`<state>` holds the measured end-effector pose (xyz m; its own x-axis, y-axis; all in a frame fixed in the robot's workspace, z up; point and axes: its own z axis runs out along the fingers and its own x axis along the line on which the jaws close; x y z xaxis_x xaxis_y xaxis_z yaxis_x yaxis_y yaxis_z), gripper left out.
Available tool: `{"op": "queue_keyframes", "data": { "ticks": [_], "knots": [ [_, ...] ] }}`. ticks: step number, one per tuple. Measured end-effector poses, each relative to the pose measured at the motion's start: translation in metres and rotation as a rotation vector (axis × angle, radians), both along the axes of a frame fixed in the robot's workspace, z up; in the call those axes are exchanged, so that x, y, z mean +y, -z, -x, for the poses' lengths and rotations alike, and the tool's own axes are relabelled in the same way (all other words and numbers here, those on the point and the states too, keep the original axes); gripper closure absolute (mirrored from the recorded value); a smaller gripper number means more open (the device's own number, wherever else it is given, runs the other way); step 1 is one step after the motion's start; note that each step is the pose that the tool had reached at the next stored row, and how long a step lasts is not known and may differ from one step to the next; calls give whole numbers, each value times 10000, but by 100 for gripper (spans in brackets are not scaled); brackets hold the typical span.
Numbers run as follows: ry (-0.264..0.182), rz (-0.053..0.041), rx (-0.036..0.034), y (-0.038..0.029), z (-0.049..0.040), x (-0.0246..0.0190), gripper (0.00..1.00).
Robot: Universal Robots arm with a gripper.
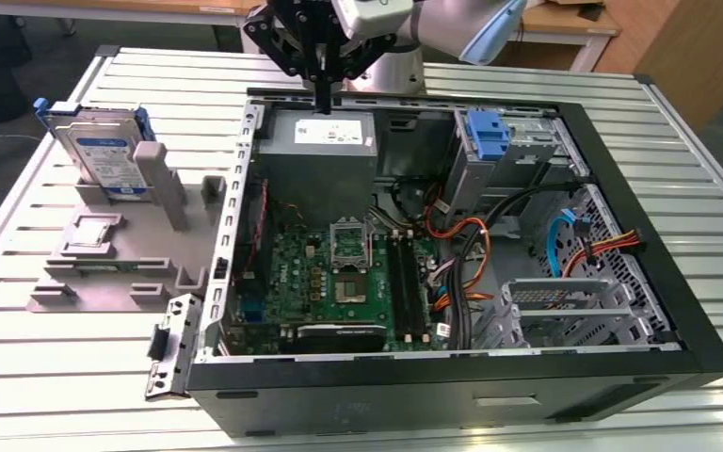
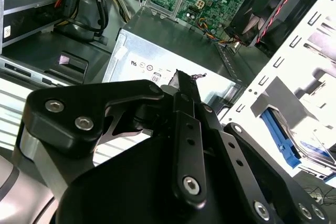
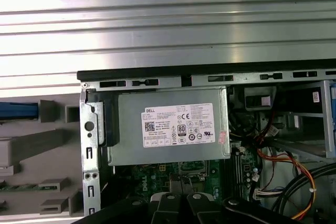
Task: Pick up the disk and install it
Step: 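Reach for the disk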
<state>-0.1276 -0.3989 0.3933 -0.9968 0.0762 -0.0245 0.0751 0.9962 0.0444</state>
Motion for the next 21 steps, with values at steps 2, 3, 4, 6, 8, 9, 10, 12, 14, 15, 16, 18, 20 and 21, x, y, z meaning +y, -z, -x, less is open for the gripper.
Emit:
{"op": "queue_keyframes", "data": {
  "ticks": [2,3,4,6,8,9,10,12,14,15,16,18,20,21],
  "knots": [
    [1,0,0,0,7,0,90],
    [0,0,0,0,11,0,90],
    [0,0,0,0,14,0,90],
    [0,0,0,0,21,0,90],
    [0,0,0,0,29,0,90],
    [-1,0,0,0,32,0,90],
    [0,0,0,0,36,0,90],
    [0,0,0,0,42,0,90],
    [0,0,1,0,49,0,90],
    [0,0,0,0,53,0,90],
    [0,0,0,0,60,0,90],
    [1,0,0,0,73,0,90],
    [1,1,0,0,99,0,90],
    [0,0,0,0,114,2,90]
  ]
}}
